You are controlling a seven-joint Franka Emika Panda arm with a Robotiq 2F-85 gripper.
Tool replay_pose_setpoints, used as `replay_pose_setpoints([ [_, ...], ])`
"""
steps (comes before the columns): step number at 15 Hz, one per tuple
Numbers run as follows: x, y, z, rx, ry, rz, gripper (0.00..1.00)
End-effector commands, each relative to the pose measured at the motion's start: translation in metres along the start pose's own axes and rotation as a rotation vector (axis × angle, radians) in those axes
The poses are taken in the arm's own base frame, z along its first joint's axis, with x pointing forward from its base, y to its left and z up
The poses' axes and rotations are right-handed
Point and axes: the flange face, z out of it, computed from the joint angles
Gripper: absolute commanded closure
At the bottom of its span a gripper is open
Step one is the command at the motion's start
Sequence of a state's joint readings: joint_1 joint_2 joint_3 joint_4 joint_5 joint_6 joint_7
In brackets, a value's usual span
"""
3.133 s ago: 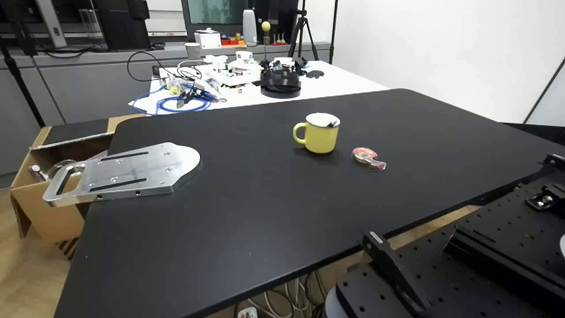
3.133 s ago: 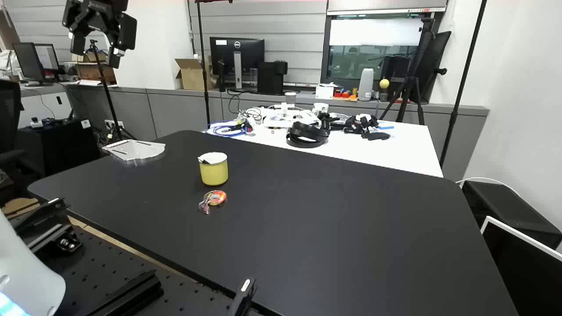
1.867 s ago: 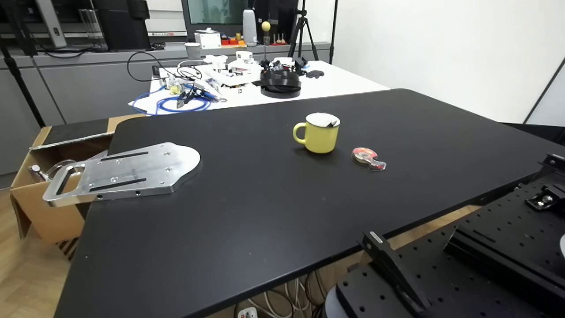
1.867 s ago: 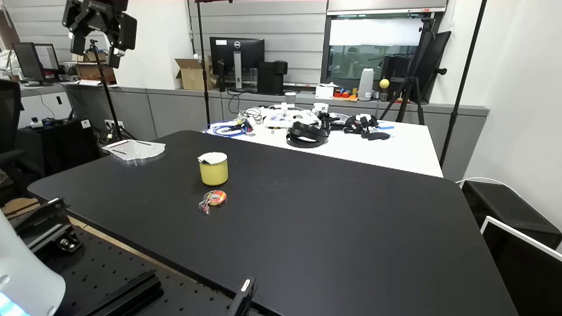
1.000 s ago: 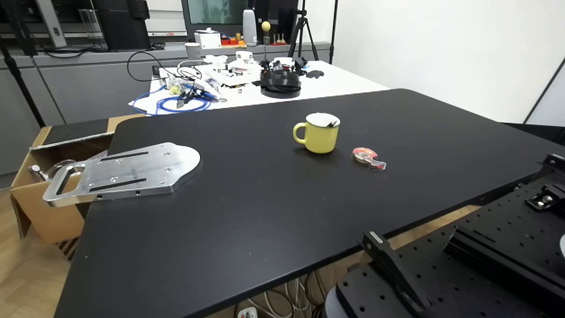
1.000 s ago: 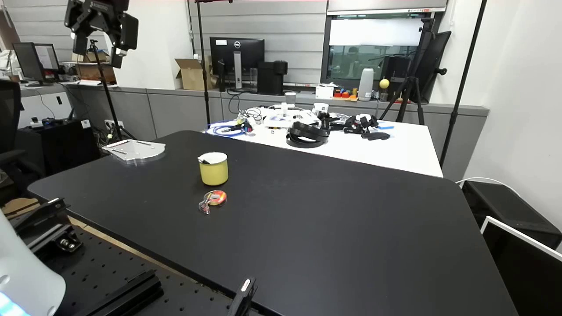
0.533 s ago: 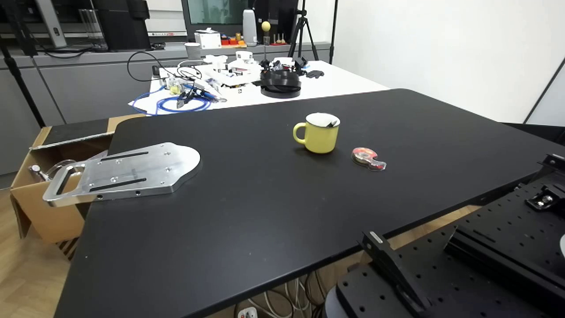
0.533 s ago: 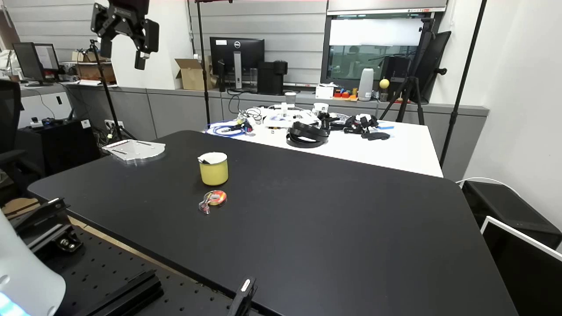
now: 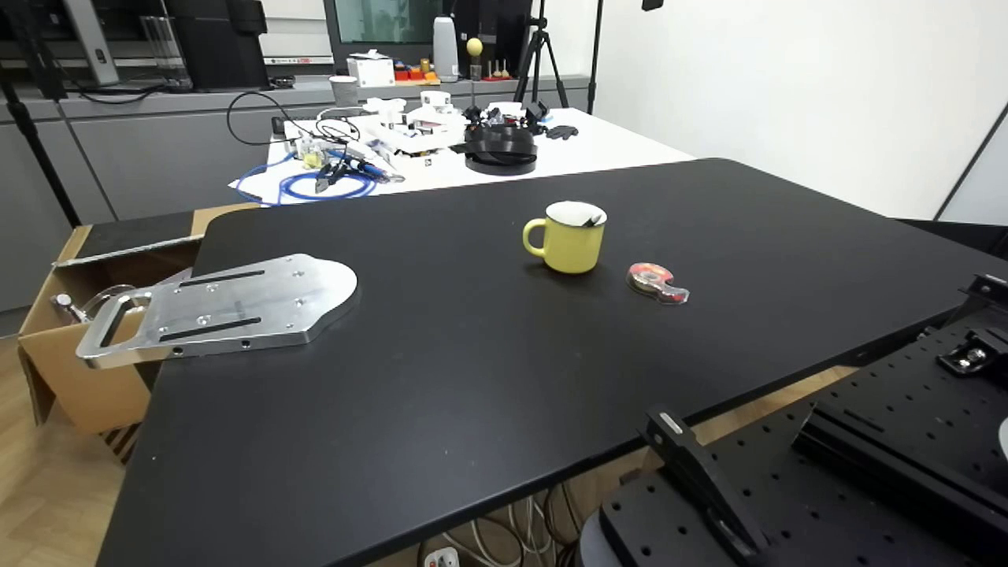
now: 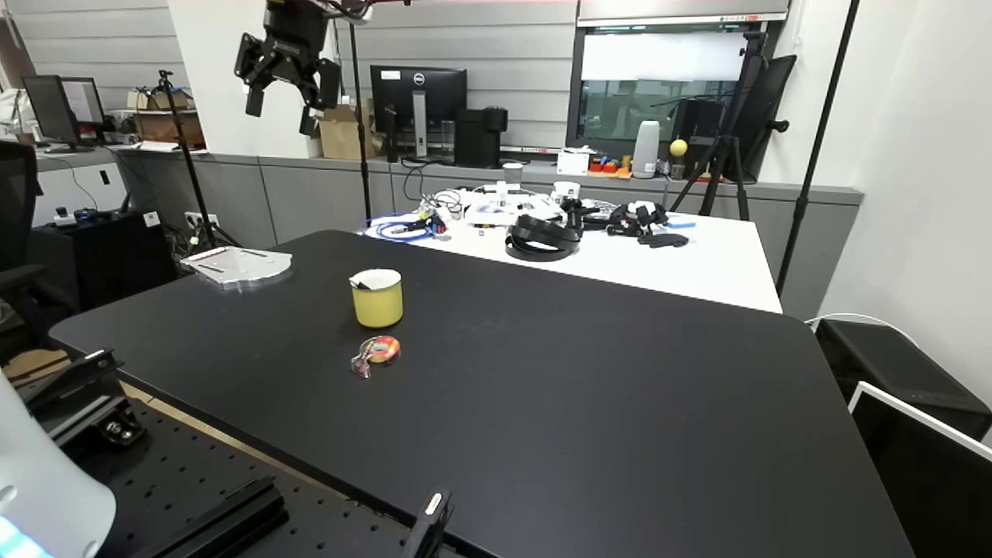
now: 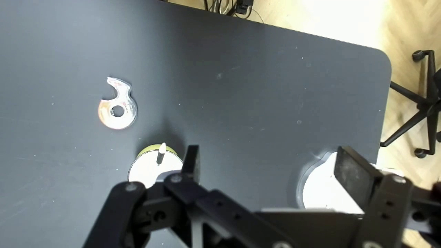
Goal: Take the pen from the cup and put it on the table
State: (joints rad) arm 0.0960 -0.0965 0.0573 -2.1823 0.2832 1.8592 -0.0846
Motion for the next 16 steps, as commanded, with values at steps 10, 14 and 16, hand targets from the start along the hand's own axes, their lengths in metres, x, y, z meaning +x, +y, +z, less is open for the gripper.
replay_pose_setpoints([
  [10, 0.142, 0.083, 0.020, 0.088, -0.243, 0.108, 0.00],
  [14, 0.161, 0.099, 0.048, 0.124, -0.312, 0.127, 0.00],
  [16, 0.165, 0.100, 0.062, 0.135, -0.340, 0.129, 0.00],
])
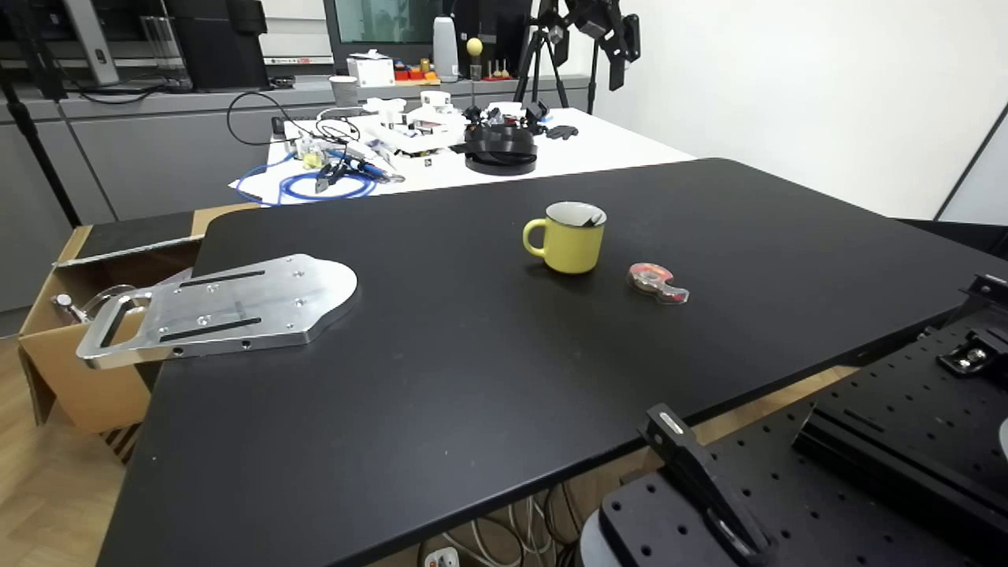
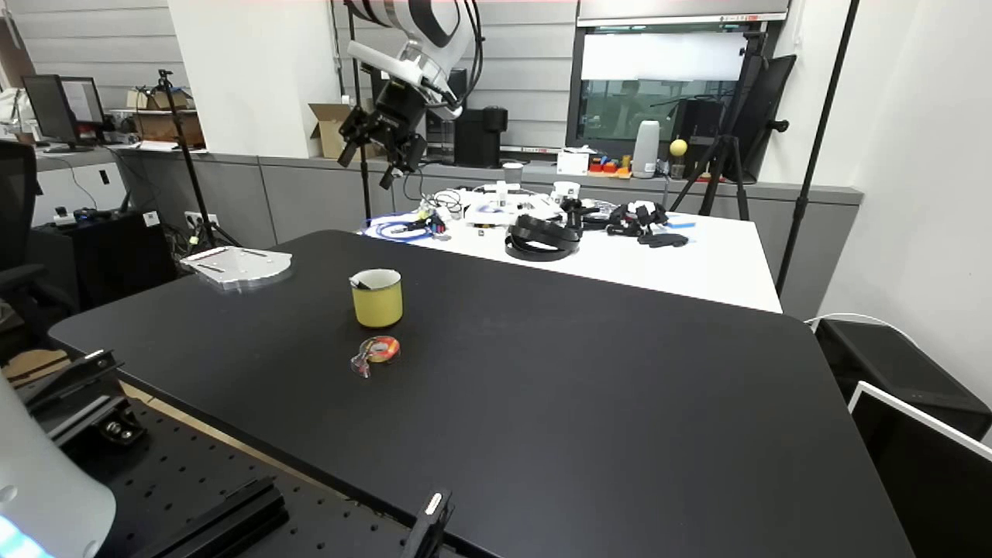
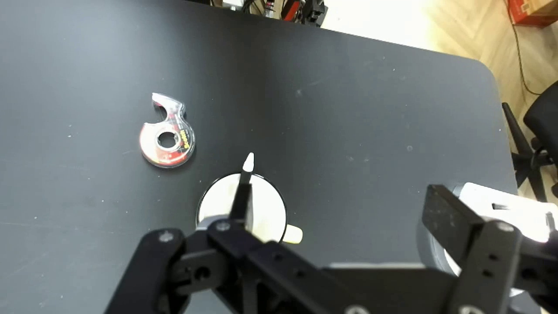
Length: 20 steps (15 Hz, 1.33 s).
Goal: Take the pen from the cup and put it on the table
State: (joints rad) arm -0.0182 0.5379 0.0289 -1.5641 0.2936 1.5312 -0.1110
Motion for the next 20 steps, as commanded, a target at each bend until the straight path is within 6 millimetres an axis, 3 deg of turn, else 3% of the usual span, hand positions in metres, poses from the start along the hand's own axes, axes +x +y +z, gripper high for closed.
replay_pose_setpoints([
  [1, 0.017, 0.000, 0.009, 0.024, -0.050, 0.026, 0.00],
  [7, 0.025, 0.006, 0.044, 0.038, -0.110, 0.052, 0.00],
  [17, 0.045, 0.034, 0.097, 0.046, -0.132, 0.076, 0.00],
  [20, 0.050, 0.033, 0.102, 0.042, -0.126, 0.059, 0.00],
])
